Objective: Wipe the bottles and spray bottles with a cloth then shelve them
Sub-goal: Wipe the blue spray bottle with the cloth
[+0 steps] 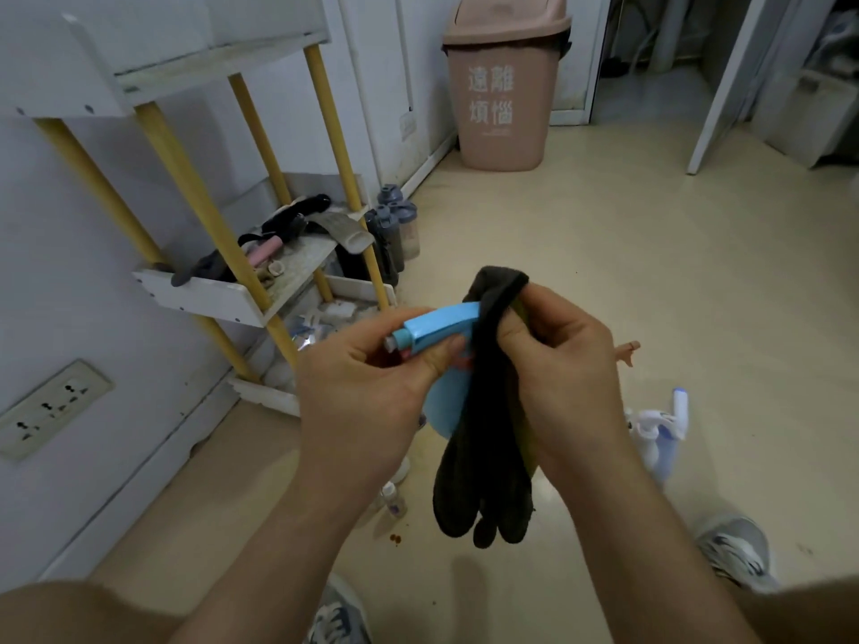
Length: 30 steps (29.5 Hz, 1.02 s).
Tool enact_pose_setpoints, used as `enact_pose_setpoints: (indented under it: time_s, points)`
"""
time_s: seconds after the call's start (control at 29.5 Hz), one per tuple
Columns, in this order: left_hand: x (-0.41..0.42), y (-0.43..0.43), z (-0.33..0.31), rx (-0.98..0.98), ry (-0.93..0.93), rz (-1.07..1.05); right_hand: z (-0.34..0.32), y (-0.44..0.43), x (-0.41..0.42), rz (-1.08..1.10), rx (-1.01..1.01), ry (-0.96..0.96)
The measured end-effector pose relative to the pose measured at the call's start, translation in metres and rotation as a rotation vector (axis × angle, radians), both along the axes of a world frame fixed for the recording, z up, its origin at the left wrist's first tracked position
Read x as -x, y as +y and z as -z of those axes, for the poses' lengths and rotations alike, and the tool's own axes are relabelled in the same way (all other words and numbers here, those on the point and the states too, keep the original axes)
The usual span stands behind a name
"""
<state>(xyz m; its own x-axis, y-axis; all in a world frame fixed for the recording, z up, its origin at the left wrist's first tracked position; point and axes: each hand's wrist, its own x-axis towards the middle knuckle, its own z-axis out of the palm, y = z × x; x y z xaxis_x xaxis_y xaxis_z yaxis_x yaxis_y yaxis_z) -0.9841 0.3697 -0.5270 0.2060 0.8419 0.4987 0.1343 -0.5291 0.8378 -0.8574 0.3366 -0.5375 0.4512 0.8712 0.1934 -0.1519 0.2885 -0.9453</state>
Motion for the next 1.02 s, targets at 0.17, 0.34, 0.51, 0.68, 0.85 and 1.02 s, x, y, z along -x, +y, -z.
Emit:
enact_pose_setpoints:
  time_s: [0.17, 0.34, 0.51, 0.68, 0.85, 1.02]
  points:
    - [0.002, -0.002, 0.005, -0.122, 0.084, -0.053, 0.009, -0.002, -0.005, 0.069, 0.037, 0.11]
    - [0.004, -0.003, 0.0, -0.086, 0.09, -0.06, 0.001, -0.004, 0.002, -0.065, -0.057, 0.06]
    - [0.002, -0.007, -0.014, 0.02, 0.549, -0.04, 0.004, -0.005, 0.009, 0.173, -0.065, -0.125]
    - [0.009, 0.002, -0.015, 0.196, 0.338, -0.039, 0.015, -0.007, -0.007, 0.123, -0.02, -0.115]
    - [0.01, 0.007, -0.008, 0.461, -0.04, 0.048, 0.035, -0.006, -0.012, 0.168, 0.193, -0.668]
    - [0.0, -0.004, 0.0, 0.528, -0.103, 0.195, 0.033, -0.003, 0.005, 0.375, 0.229, -0.997]
